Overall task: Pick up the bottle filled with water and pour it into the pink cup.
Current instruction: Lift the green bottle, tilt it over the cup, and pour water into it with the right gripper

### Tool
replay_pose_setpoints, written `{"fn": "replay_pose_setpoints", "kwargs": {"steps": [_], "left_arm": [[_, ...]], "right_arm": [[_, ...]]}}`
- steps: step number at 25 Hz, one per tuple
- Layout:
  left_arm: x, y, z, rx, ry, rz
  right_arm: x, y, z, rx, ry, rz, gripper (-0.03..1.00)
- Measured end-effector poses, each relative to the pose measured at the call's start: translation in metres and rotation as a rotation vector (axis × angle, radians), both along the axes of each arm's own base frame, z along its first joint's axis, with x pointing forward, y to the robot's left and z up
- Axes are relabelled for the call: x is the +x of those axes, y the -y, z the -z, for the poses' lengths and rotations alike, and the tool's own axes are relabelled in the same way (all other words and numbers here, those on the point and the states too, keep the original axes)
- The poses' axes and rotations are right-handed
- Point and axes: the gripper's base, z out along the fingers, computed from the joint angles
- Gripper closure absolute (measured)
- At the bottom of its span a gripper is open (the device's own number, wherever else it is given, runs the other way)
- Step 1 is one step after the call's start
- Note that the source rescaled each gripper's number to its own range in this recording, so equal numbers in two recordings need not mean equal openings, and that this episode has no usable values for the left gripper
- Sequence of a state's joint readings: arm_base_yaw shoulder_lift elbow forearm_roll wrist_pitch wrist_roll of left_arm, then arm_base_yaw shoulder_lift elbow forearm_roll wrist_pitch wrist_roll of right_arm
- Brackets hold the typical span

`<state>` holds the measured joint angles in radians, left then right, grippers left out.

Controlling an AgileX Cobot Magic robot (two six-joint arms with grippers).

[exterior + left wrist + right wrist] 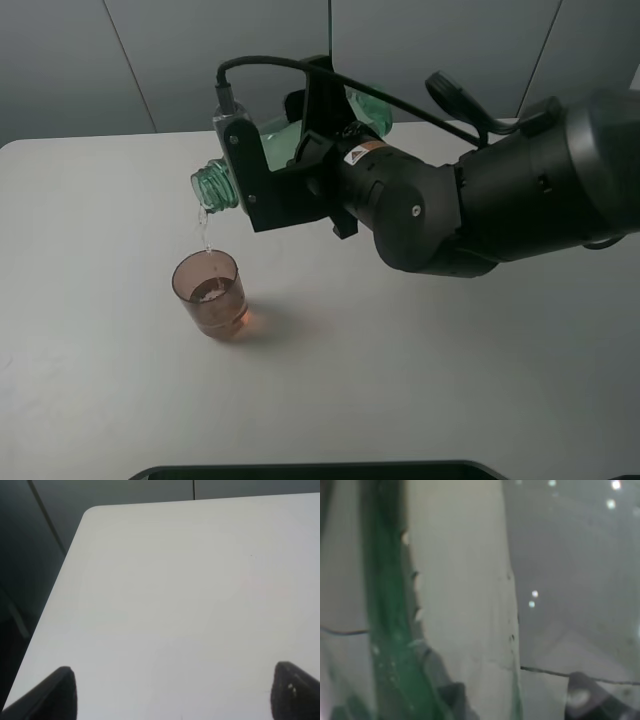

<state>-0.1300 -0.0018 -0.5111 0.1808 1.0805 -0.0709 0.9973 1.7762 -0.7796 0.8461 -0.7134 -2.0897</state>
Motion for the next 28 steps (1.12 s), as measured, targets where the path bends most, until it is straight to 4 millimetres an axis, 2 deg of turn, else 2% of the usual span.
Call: {"fn": "replay_pose_setpoints", "kwargs": {"steps": [28], "left_arm": [[0.0,0.0,0.0,0.0,0.0,0.0]], "right_arm": [[-0.0001,-0.001,-0.001,-0.006,0.016,-0.016,0.94]]}}
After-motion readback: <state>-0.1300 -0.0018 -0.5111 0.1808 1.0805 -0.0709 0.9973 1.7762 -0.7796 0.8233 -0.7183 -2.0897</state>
